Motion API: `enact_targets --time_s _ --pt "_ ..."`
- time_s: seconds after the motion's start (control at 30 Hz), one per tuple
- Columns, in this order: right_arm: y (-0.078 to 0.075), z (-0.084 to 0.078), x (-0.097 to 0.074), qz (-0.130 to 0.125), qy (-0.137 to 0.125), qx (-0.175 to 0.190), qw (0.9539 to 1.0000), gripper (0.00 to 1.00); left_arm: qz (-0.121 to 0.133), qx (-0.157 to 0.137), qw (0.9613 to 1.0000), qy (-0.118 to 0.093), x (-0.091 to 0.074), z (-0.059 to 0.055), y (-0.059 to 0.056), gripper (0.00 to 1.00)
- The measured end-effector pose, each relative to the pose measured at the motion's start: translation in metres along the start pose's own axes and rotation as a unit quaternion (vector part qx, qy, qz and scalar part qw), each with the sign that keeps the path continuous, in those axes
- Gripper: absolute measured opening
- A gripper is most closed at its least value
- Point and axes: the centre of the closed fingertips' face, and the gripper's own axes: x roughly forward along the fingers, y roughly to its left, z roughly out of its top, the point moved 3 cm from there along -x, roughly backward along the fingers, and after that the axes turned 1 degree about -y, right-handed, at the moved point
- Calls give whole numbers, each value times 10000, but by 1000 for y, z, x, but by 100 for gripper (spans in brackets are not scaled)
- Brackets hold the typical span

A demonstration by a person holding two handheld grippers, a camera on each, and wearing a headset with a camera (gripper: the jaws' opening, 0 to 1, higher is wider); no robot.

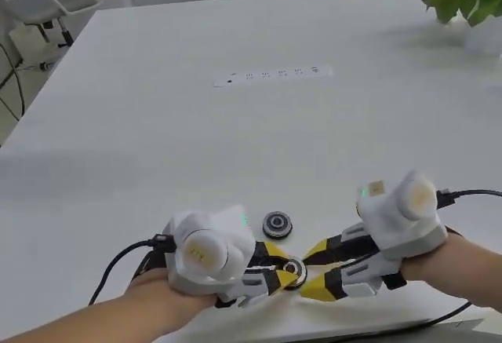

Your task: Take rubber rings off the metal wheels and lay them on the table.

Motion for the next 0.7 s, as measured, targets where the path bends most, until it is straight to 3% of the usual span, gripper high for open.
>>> enact_targets --time_s 0.1,0.3,0.7 --pt "-2 3 3 -27 -27 -54 10000 36 2 -7 10000 -4 0 0 0 7" --pt "-5 6 6 -69 31 -274 9996 25 2 -8 10000 -11 0 0 1 8" --pt "-5 0 1 -142 116 -422 9989 21 7 -14 10000 -22 0 1 0 7"
